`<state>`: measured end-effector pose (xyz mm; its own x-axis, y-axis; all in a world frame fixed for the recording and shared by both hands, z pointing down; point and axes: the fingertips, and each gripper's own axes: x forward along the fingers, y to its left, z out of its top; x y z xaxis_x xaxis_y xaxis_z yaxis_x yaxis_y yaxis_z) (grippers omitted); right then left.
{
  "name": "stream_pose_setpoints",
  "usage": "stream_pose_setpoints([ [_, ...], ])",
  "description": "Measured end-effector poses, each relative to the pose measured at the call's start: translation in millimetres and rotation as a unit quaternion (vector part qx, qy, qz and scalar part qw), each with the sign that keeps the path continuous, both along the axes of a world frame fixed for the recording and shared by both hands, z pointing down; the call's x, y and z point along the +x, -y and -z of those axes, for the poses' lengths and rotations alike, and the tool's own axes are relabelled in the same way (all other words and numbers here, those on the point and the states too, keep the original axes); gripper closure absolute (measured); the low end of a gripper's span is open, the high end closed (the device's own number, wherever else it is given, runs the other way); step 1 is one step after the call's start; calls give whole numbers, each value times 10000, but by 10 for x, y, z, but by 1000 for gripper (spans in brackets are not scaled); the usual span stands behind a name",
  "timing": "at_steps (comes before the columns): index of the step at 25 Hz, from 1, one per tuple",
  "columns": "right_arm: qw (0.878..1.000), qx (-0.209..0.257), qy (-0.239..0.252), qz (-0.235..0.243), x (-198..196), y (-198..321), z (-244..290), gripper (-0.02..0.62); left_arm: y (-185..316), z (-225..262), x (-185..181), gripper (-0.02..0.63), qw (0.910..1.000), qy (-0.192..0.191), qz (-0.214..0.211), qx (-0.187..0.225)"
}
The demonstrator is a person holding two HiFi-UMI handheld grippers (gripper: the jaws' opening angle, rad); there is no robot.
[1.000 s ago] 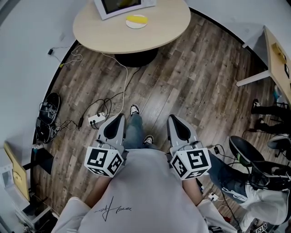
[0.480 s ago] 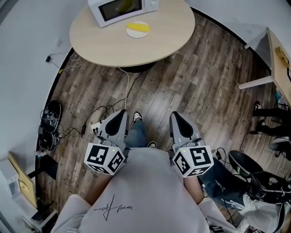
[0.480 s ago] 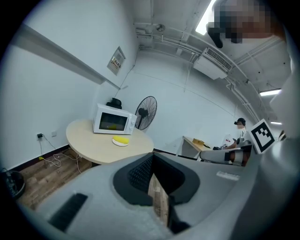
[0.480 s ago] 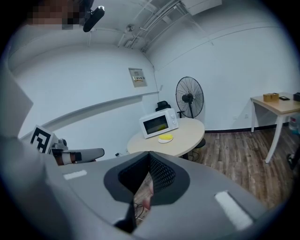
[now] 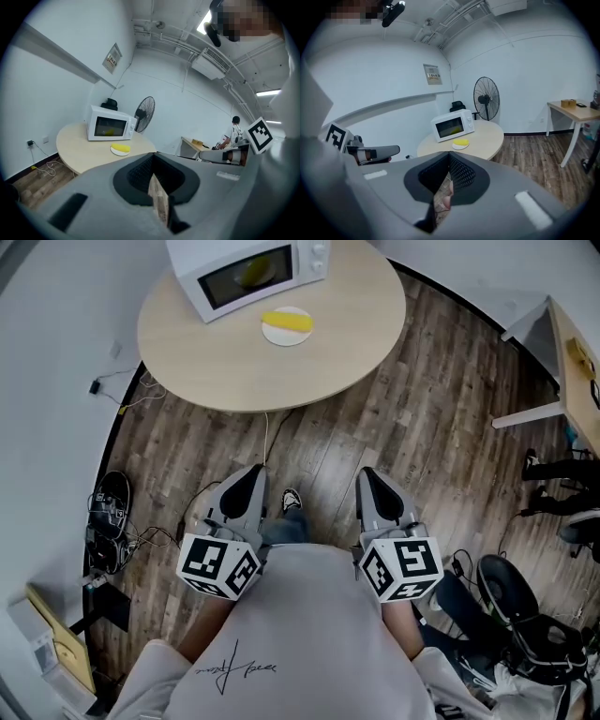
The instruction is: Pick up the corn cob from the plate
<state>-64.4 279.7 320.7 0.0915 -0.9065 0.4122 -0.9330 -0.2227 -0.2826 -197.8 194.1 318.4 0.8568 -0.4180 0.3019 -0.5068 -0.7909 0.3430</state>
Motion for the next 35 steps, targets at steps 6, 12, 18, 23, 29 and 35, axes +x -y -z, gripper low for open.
stream_pose_setpoints([
  [6, 9984, -352, -415, -127, 85, 350, -52, 583, 382, 0, 38, 615, 9999, -150, -33, -77],
  [12, 9960, -626, -621, -129, 145, 637, -84, 583, 611, 61, 17, 615, 9996, -244, -4, -110],
  [18, 9960, -608, -657, 45, 130, 881, -125, 583, 683, 39, 86, 615, 9994, -263, -214, -16],
  [23, 9966, -544, -602, 105, 278, 1068, -126, 583, 766, 28, 297, 615, 9993, -167, -346, 29],
  [29, 9979, -363, -424, 338, 564, 1412, -67, 583, 1119, 43, 577, 617, 9999, -102, -67, 53],
  [35, 9979, -313, -126, 551, 971, 1676, -100, 583, 1418, 18, 961, 615, 10000, -36, -2, 26],
])
